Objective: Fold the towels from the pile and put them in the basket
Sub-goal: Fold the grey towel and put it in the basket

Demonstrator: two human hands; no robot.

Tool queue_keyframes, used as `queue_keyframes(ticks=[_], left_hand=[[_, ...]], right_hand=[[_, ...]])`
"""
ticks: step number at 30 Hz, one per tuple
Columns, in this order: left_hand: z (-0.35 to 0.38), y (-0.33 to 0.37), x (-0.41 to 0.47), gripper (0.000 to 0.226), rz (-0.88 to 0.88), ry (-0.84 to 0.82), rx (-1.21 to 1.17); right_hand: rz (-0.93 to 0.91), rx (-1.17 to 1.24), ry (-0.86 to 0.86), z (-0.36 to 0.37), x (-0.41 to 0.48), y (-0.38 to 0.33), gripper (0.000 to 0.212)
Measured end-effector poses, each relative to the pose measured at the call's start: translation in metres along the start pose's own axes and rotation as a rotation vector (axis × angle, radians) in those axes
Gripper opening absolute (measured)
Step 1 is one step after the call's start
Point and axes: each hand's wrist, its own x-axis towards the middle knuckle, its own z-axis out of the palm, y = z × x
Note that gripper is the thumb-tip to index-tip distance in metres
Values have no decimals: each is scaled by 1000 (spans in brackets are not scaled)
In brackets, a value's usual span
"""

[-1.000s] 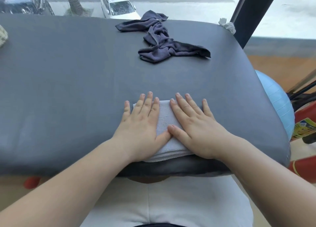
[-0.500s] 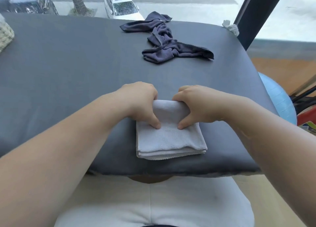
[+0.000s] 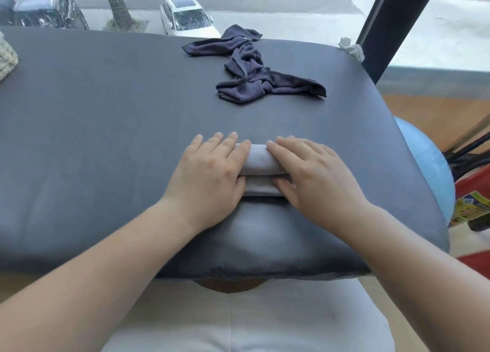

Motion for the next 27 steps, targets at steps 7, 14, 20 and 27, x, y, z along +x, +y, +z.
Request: queue_keyframes(ticks=[7,14,20,27], left_hand=[[7,5,-41,83,1,-80,-61],[12,3,-47,89,-13,-263,-53],[4,-7,-45,85,2,-329,-101],[-8,-3,-33,92,-80,-338,-248]], right_hand=[[-45,-77,-36,3,-36,-11,62],[-16,-120,-217,0,-54,-33,73],[48,-36,-156,-23,5,-27,56],[86,-60,-393,12,1,-26,77]])
